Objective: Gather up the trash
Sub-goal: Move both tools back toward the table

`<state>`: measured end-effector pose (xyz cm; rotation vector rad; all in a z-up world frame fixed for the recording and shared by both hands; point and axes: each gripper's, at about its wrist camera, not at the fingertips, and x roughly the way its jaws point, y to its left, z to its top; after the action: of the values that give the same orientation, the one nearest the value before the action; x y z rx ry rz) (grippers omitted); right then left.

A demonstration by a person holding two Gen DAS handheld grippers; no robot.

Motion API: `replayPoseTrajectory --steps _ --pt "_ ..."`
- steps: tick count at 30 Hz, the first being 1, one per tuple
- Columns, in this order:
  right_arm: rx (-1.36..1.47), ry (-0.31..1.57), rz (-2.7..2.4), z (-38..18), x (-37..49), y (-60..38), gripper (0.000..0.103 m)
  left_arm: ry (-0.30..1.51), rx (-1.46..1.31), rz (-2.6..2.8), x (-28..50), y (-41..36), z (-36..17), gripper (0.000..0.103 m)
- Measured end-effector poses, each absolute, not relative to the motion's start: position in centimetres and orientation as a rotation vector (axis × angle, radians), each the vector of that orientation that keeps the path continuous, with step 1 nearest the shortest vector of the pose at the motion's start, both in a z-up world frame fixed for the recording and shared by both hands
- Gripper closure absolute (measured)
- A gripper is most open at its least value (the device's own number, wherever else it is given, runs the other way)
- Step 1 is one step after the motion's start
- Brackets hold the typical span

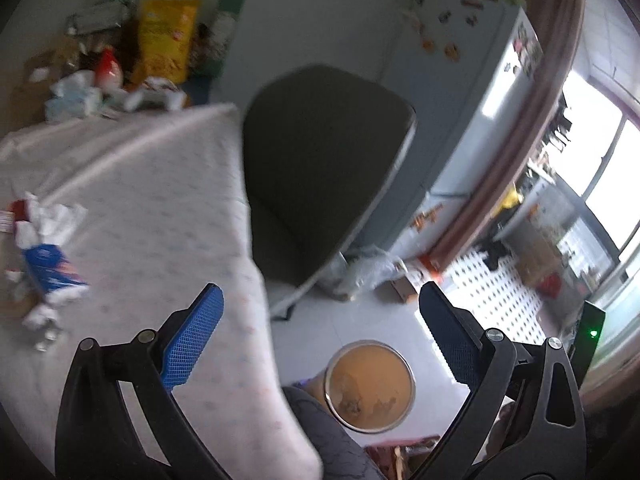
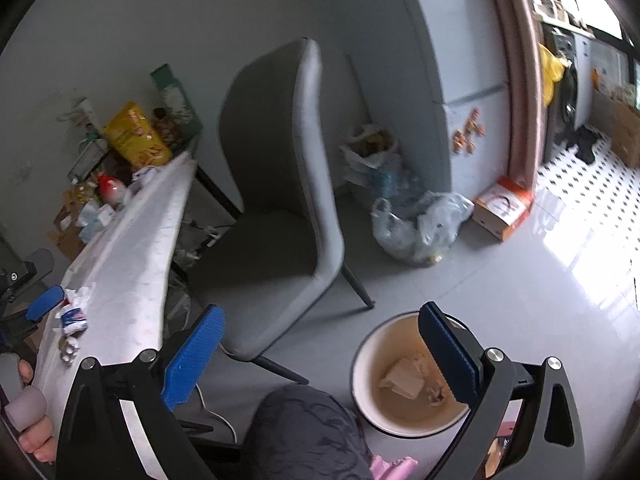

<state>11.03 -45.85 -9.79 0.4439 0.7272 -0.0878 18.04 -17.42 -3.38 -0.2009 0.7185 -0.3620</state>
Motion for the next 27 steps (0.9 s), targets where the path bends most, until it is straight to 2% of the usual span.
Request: replayPoseTrajectory --steps 6,15,27 --pt "0.397 0.719 -0.017 -7.9 12.0 -41.2 0.008 0.626 -0.224 -0.239 16.4 -12.4 -2.6 0.006" --pt "0.339 0.721 0.087 -6.7 13.4 -35.1 0.008 0.605 -0.273 -0.137 14.4 -5.5 -3.3 0.006" --pt "0.285 0.725 0.217 -5.9 15.3 -28.5 0.008 0.682 -0.38 -0.019 13.9 2.3 -6.2 0.006"
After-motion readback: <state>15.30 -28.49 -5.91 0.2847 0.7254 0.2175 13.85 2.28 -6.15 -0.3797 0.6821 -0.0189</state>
